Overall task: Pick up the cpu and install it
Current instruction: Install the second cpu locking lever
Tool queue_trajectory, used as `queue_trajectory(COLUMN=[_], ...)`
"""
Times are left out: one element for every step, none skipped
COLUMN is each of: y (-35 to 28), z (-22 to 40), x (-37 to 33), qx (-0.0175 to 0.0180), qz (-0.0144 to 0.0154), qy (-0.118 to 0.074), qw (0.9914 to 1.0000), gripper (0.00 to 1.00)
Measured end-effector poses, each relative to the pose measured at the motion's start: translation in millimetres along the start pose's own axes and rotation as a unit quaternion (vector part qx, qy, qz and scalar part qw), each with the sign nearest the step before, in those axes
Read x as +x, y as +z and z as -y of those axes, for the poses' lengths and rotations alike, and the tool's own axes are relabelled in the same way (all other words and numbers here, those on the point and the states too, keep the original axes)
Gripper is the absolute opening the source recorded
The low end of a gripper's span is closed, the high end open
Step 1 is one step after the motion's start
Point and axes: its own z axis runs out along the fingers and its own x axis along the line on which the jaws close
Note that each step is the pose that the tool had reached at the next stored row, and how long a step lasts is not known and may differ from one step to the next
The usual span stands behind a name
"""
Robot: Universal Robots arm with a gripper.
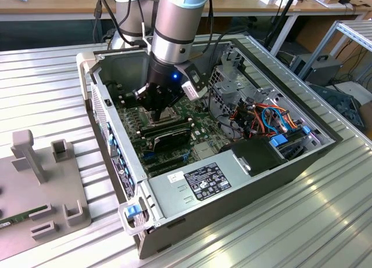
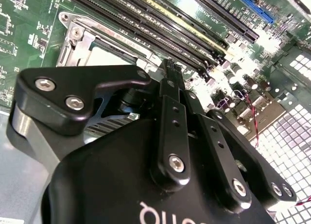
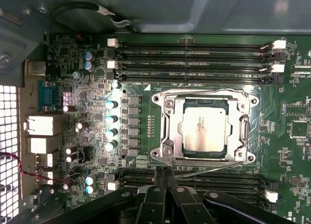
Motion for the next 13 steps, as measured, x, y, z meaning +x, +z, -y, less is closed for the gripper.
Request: queue_trajectory(y=[0.0,0.1,0.2,0.5,1.6,3.2,4.4,6.2,7.5,7.9,8.2,8.5,8.9], z=[0.0,-0.2,-0.3,-0.5,-0.8,-0.9,-1.0,-1.2,-1.7,-1.9,-2.0,-2.0,-2.0], x=[0.0,0.1,0.1,0.1,0.3,0.2,0.2,0.1,0.7,2.2,3.8,5.1,5.6], qx=[0.0001,0.0002,0.0003,0.0003,0.0004,0.0004,0.0004,0.0004,0.0005,0.0004,0.0004,0.0004,0.0005], qz=[0.0000,0.0000,0.0000,0.0000,0.0005,0.0011,0.0017,0.0025,0.0036,0.0041,0.0044,0.0045,0.0047], qy=[0.000,0.000,0.000,0.000,0.000,0.000,0.000,0.000,0.000,0.000,0.000,0.000,0.000], qw=[1.00000,1.00000,1.00000,1.00000,1.00000,1.00000,1.00000,1.00000,0.99999,0.99999,0.99999,0.99999,0.99999], gripper=[0.11,0.11,0.11,0.11,0.11,0.11,0.11,0.11,0.11,0.11,0.11,0.11,0.11])
